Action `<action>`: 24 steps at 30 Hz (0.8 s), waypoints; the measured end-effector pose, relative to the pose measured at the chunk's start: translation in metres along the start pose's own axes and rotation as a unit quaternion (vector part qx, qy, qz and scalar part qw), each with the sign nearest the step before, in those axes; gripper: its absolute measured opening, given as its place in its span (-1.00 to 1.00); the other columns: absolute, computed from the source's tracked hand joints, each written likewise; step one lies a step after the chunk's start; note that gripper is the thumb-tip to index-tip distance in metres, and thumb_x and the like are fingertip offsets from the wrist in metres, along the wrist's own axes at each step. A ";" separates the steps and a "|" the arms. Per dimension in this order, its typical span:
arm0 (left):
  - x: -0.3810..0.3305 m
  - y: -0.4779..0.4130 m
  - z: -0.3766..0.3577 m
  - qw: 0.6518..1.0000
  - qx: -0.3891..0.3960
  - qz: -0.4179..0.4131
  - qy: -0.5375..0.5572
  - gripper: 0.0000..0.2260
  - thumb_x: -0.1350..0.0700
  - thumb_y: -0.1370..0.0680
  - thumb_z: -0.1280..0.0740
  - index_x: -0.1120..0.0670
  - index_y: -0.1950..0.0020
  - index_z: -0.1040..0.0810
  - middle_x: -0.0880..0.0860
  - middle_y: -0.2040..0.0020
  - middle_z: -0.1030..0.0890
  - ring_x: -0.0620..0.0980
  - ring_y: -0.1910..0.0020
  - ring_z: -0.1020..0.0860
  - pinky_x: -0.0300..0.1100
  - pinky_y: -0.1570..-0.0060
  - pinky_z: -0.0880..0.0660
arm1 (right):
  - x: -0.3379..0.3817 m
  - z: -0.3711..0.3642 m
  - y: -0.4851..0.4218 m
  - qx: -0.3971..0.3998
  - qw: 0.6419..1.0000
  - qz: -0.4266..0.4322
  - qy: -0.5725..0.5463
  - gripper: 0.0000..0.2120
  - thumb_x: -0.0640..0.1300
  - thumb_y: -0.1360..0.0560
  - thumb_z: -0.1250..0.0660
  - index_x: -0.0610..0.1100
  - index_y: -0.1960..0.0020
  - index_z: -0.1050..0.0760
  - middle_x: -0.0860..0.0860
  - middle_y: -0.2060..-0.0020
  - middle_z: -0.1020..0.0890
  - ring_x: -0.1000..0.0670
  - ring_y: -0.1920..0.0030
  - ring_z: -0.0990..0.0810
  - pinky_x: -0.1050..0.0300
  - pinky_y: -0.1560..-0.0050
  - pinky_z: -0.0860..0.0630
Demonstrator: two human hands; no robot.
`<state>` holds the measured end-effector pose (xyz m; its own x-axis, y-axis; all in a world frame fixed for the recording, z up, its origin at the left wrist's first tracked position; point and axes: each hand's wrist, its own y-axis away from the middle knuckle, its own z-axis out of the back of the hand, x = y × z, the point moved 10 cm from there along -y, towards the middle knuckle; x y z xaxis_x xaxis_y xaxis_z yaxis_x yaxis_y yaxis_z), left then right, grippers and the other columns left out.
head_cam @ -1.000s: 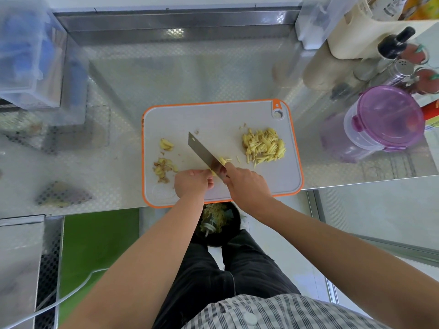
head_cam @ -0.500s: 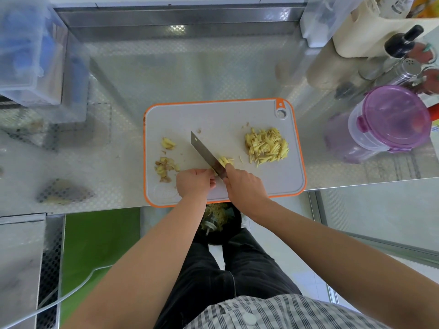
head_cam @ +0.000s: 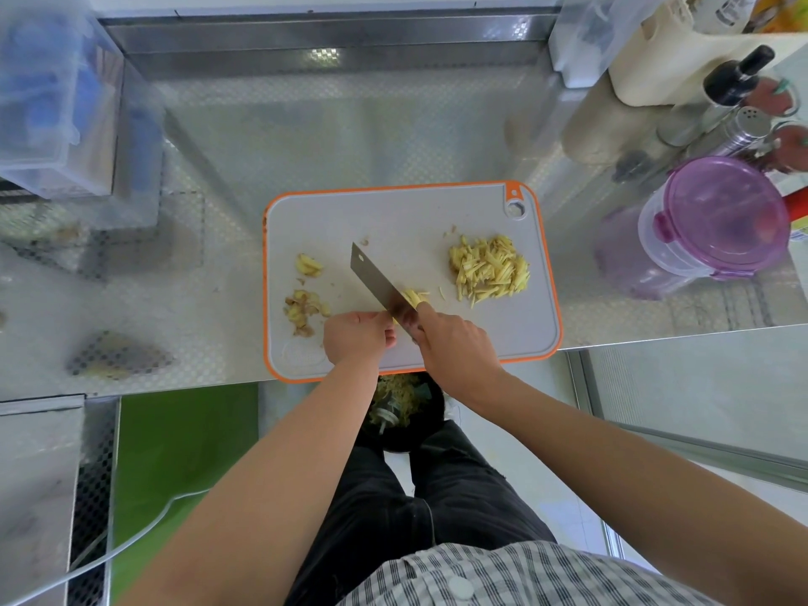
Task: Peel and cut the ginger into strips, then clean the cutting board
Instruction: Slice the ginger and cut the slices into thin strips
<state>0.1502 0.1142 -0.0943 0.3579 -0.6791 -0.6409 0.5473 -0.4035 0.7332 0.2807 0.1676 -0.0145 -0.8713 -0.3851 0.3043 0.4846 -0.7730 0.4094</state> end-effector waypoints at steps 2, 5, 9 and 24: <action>-0.002 0.003 0.000 1.000 -0.002 -0.001 0.002 -0.86 0.35 -0.33 -0.46 0.22 0.41 -0.59 0.17 0.40 -0.61 0.08 0.42 -0.54 0.10 0.10 -0.63 | 0.001 -0.001 0.000 0.002 1.000 -0.001 0.007 -0.89 -0.14 -0.65 -0.05 -0.14 -0.12 -0.27 -0.01 0.26 -0.42 -0.12 0.28 -0.42 0.05 0.28 -0.30; -0.002 0.006 0.002 1.000 -0.011 0.002 0.011 -0.86 0.36 -0.34 -0.46 0.23 0.40 -0.58 0.19 0.37 -0.61 0.09 0.40 -0.54 0.10 0.11 -0.63 | 0.001 -0.001 0.002 0.004 1.000 -0.007 0.011 -0.91 -0.17 -0.64 -0.06 -0.14 -0.12 -0.27 -0.01 0.26 -0.41 -0.11 0.29 -0.41 0.05 0.28 -0.30; -0.003 0.005 0.002 1.000 -0.009 -0.007 0.010 -0.84 0.32 -0.32 -0.49 0.20 0.42 -0.58 0.17 0.39 -0.62 0.09 0.41 -0.56 0.05 0.16 -0.64 | 0.002 -0.007 -0.002 0.001 1.000 -0.020 0.016 -0.93 -0.24 -0.61 -0.09 -0.11 -0.06 -0.24 0.02 0.29 -0.38 -0.10 0.31 -0.41 0.04 0.29 -0.29; 0.001 0.002 0.002 1.000 0.001 -0.009 0.000 -0.94 0.34 -0.37 -0.47 0.27 0.29 -0.64 0.09 0.48 -0.61 0.05 0.49 -0.56 -0.11 0.25 -0.57 | -0.019 0.008 -0.014 -0.069 0.991 -0.043 -0.104 -0.88 -0.10 -0.63 -0.10 -0.16 -0.02 -0.27 0.00 0.35 -0.38 -0.13 0.31 -0.39 0.08 0.32 -0.27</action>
<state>0.1502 0.1118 -0.0933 0.3479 -0.6726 -0.6532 0.5523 -0.4160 0.7225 0.2909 0.1894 -0.0186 -0.8677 -0.2134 0.4489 0.3808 -0.8658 0.3246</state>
